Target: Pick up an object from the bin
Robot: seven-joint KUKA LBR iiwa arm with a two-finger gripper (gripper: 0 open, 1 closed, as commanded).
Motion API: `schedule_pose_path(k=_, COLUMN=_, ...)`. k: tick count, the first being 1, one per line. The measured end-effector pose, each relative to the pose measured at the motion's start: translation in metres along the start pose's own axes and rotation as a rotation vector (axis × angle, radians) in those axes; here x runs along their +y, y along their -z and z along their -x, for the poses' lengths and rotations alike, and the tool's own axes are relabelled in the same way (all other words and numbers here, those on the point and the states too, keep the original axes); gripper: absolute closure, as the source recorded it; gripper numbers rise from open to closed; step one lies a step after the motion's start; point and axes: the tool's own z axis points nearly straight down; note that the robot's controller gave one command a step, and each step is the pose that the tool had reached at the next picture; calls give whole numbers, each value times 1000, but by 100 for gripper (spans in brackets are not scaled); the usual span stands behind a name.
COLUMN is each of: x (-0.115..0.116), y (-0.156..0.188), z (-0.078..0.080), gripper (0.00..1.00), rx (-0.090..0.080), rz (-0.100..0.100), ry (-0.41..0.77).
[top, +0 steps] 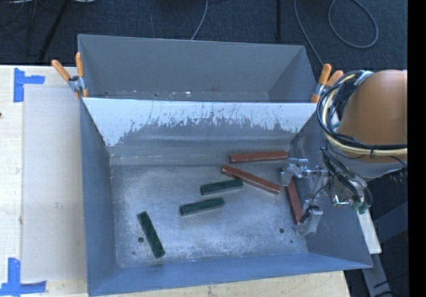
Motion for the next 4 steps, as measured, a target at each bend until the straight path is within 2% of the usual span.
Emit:
schedule_pose_path(k=1, x=78, y=-170, z=107, gripper=0, rx=-7, rz=-1, ry=527)
schedule_pose_path(k=2, x=102, y=-168, z=101, gripper=0, rx=-7, rz=-3, ry=736)
schedule_pose_path(k=4, x=102, y=-169, z=101, gripper=0, rx=-8, rz=-3, ry=731)
